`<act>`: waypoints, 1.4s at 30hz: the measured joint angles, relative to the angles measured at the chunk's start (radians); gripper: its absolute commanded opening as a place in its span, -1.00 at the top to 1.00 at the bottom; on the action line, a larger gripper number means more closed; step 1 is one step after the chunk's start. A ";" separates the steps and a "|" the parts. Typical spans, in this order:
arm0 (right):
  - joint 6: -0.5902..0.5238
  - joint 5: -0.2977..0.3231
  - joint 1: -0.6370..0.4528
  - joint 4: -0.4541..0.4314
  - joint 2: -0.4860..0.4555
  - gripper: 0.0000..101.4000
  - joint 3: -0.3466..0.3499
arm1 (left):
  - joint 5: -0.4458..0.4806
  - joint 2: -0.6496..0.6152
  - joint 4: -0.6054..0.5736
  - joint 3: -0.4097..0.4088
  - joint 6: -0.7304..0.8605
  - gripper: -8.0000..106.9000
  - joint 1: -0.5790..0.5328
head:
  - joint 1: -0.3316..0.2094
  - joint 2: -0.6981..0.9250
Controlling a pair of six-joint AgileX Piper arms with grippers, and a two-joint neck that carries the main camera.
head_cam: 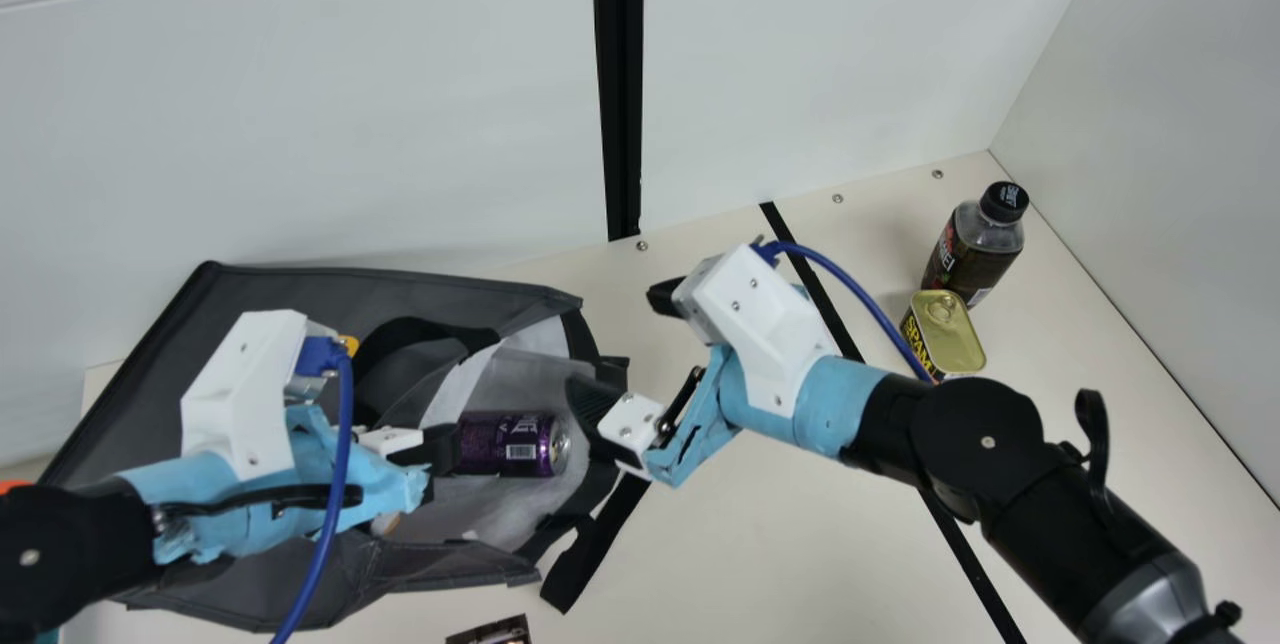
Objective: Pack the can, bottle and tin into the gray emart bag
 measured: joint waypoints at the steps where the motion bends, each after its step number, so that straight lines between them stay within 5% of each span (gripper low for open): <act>1: 0.008 -0.003 -0.006 -0.014 -0.002 -0.79 -0.003 | 0.000 0.000 0.000 0.000 0.000 0.68 0.000 | 0.000 -0.002; 20: 0.239 -0.093 -0.131 -0.318 -0.036 -0.79 -0.043 | 0.000 0.000 0.000 0.000 0.000 0.68 0.000 | 0.000 -0.002; 42: 0.663 -0.084 -0.324 -0.790 -0.101 -0.79 -0.076 | 0.000 0.000 0.000 0.000 0.000 0.68 0.000 | 0.000 -0.002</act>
